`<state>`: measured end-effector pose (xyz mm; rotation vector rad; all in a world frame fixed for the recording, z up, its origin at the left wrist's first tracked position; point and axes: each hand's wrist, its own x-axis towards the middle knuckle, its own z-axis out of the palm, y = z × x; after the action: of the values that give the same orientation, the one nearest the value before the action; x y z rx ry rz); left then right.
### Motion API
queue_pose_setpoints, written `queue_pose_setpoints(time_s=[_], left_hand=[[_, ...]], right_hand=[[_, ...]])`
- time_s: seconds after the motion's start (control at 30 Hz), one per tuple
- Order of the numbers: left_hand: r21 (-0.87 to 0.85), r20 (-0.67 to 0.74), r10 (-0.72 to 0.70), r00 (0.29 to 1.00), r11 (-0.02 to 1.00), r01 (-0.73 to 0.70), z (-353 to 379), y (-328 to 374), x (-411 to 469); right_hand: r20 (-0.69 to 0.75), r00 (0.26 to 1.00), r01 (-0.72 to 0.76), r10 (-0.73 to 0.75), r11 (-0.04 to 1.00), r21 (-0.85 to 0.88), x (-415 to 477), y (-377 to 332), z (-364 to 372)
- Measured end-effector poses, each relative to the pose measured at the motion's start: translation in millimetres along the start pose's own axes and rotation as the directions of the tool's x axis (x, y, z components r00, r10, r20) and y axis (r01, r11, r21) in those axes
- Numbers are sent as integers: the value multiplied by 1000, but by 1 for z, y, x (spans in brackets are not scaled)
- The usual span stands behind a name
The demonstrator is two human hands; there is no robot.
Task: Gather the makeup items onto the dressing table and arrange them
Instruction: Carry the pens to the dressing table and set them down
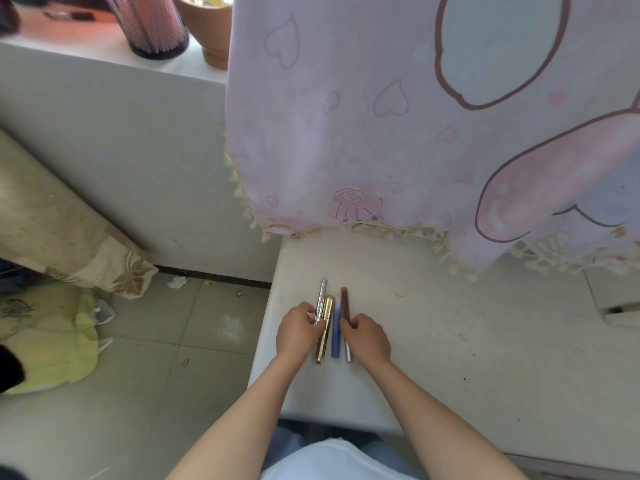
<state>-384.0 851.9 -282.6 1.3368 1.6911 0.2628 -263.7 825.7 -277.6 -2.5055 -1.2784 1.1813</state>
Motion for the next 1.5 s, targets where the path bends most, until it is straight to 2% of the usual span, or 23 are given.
queue_pose_setpoints(time_s=[0.5,0.63,0.73,0.9,0.97,1.1,1.2,1.3,1.4,1.5], left_hand=[[54,2,45,999,998,-45,-1,-5,-6],[99,-32,108,994,990,-104,-2,-6,-10],[209,-58,198,979,961,-182,-4,-9,-13],[354,-92,350,932,887,-298,6,-7,-23],[384,-63,421,905,847,-368,16,-3,-29],[390,39,579,814,742,-546,46,5,-47],[415,159,616,772,667,-618,67,14,-64],[484,268,671,691,526,-699,90,21,-84],[505,370,663,651,444,-740,117,26,-111],[506,420,690,590,361,-783,150,25,-148]], right_hand=[[-42,998,44,-39,993,114,-8,13,-7],[-114,990,92,-83,993,78,-16,26,-15],[-178,975,138,-136,990,0,-29,40,-23],[-227,966,106,-122,991,-80,-53,69,-32],[-252,962,86,-105,992,-88,-64,82,-33],[-290,956,3,-42,991,-133,-87,111,-34],[-326,945,-56,16,992,-115,-108,137,-37],[-375,924,-108,71,991,-80,-134,170,-38],[-431,895,-149,113,988,-51,-163,210,-39],[-458,876,-184,154,983,-21,-193,255,-37]])
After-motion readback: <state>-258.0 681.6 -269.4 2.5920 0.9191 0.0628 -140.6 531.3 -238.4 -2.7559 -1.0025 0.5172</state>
